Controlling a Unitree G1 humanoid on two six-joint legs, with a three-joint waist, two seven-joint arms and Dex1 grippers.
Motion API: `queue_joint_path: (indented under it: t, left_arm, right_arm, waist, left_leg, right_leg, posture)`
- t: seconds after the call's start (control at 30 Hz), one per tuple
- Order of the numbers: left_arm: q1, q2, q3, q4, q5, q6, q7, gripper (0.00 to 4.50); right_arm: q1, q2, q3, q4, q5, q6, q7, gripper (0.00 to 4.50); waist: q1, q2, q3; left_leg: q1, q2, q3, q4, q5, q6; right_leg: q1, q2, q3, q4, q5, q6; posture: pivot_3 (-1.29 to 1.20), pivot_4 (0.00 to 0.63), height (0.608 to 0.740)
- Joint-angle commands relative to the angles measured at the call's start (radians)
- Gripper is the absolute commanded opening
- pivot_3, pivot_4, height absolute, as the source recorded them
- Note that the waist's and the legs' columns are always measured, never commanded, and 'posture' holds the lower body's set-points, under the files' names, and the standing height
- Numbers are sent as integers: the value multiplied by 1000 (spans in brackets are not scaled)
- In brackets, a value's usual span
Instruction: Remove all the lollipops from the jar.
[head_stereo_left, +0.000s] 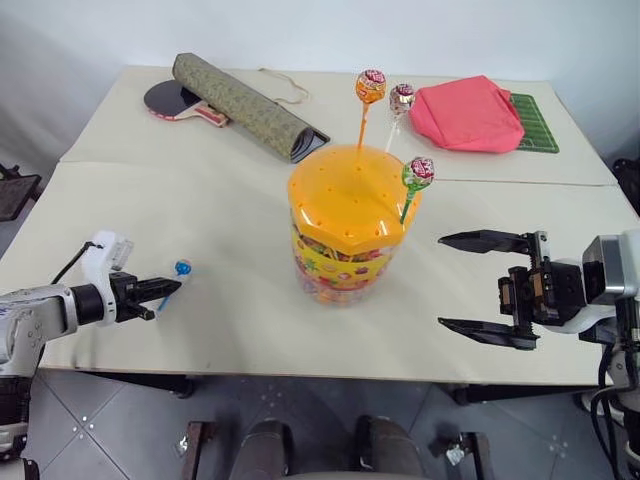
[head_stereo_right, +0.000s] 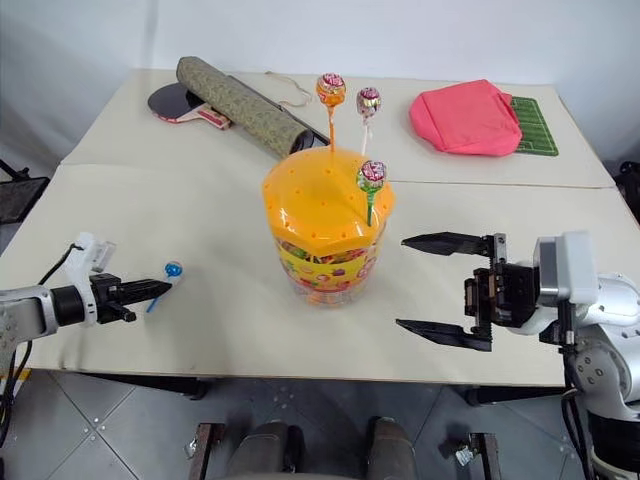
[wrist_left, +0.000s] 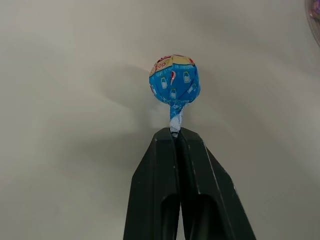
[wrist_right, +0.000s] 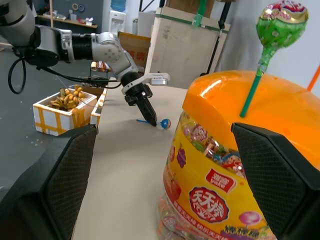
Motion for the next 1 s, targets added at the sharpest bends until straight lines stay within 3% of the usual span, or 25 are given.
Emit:
queue_joint_path:
  t: [0.03,0.1,0.2,0.27,0.37,0.43,0.6,0.63,0.73,1.0]
  left_arm:
    - [31,-17,26,-14,16,-82,-43,941]
    - [27,-24,44,-6,19,-126,-62,1541]
    - [4,-19,127,52,18,-406,-242,2416]
    - [-38,-30,178,69,-41,-484,-340,2416]
    - [-94,-62,216,75,-106,-496,-384,2589]
    - [-106,-95,248,37,-190,-470,-423,2978]
    - [-87,-155,283,-53,-325,-399,-461,4476]
    - [-81,-159,281,-63,-329,-399,-465,4476]
    - [-85,-176,279,-63,-335,-404,-455,4500]
    - [-103,-204,255,-104,-379,-372,-453,4500]
  right_arm:
    - [-22,-28,-26,-43,50,68,-40,4500]
    - [-33,-30,-34,-50,73,102,-64,4500]
    - [-83,-49,-27,-117,148,234,-226,4500]
    - [-132,-48,-7,-144,189,305,-327,4500]
    - [-203,-15,14,-145,219,342,-397,4500]
    - [-244,-1,41,-139,204,357,-410,4500]
    - [-287,48,87,-133,181,381,-470,4500]
    - [-288,53,91,-133,183,386,-467,4500]
    - [-294,66,107,-111,117,361,-465,3881]
    - [-315,102,124,-60,35,316,-410,1123]
  waist:
    - [1,0,0]
    - [2,0,0]
    - [-1,0,0]
    - [-2,0,0]
    - [-2,-1,0]
    - [-3,0,0]
    - [-4,-2,-1]
    - [-5,-2,-1]
    - [-4,-2,-1]
    - [-5,-2,-1]
  left_leg:
    - [0,0,0,0,0,0]
    - [0,0,0,0,0,0]
    - [-1,0,0,0,0,0]
    - [-2,1,1,0,0,0]
    - [-1,1,1,0,0,0]
    - [-1,1,2,0,0,0]
    - [-2,1,1,0,0,0]
    - [-1,1,1,0,0,0]
    - [-1,1,1,0,0,0]
    - [-1,1,2,0,0,0]
  right_leg:
    - [0,0,0,0,0,0]
    - [0,0,0,0,0,0]
    - [-1,0,0,0,0,0]
    - [-2,0,0,0,0,0]
    - [-2,0,-1,0,0,-1]
    - [-2,0,-1,0,0,0]
    - [-2,0,-1,0,0,0]
    - [-2,0,-1,0,0,0]
    - [-2,0,-1,0,0,0]
    - [-2,0,-1,0,0,0]
  posture:
    - [0,150,740]
    - [0,150,740]
    - [0,150,740]
    - [0,150,740]
    - [0,150,740]
    - [0,150,740]
    - [0,150,740]
    - [0,150,740]
    - [0,150,740]
    - [0,150,740]
